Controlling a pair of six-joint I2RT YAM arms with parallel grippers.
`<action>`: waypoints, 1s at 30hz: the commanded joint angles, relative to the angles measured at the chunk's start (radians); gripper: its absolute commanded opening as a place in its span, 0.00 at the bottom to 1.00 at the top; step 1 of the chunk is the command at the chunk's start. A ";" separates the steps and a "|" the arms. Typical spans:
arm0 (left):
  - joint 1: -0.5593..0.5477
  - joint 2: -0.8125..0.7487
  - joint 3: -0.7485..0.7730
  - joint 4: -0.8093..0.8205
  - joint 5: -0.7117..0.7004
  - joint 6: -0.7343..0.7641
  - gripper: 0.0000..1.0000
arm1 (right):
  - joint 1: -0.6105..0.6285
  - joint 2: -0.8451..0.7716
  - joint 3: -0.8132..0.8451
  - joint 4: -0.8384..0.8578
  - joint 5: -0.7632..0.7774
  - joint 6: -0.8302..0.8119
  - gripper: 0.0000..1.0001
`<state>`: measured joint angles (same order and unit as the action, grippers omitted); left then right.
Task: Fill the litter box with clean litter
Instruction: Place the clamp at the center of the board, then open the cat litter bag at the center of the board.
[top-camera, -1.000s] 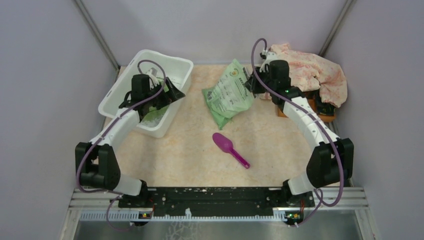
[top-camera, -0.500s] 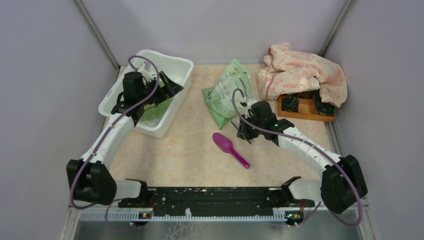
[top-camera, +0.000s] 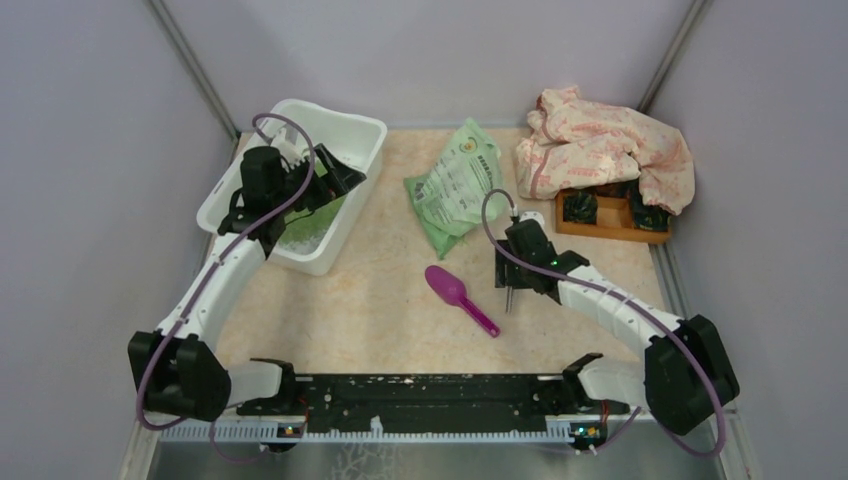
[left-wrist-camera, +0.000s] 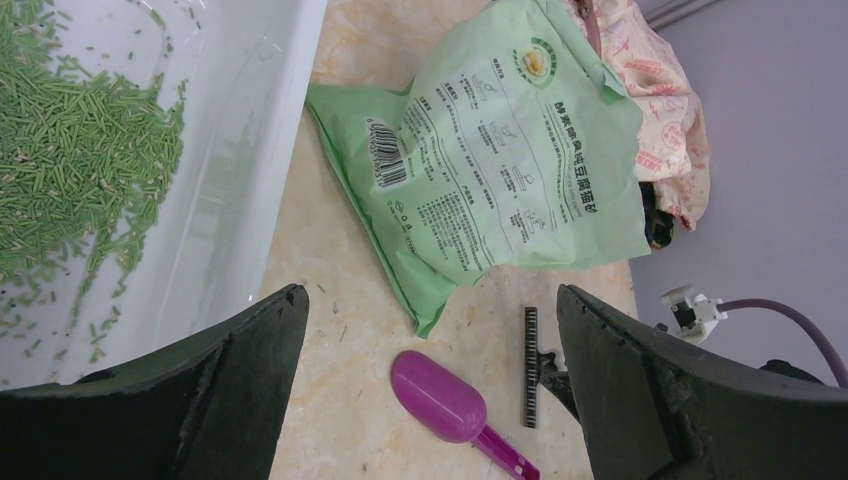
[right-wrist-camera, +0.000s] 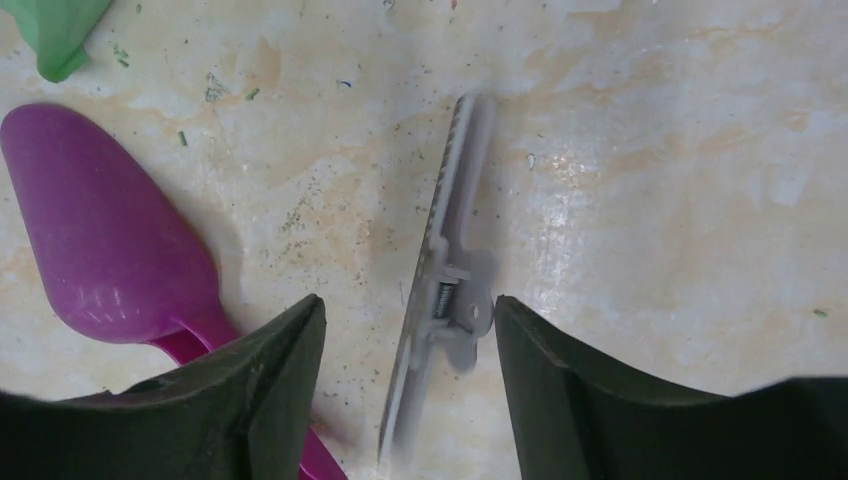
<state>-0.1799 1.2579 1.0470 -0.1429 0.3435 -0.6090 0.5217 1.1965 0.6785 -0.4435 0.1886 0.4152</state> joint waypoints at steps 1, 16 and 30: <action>-0.007 -0.025 -0.004 0.003 0.019 0.020 0.99 | -0.006 -0.064 0.051 -0.008 0.076 0.008 0.65; -0.007 -0.069 -0.025 -0.017 0.031 0.020 0.99 | -0.236 0.050 0.475 0.059 -0.182 -0.112 0.46; -0.007 -0.125 -0.012 -0.094 0.002 0.058 0.99 | -0.258 0.345 0.715 0.081 -0.280 -0.176 0.49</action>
<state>-0.1810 1.1454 1.0241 -0.2207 0.3542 -0.5777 0.2653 1.5169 1.3220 -0.3908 -0.0753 0.2710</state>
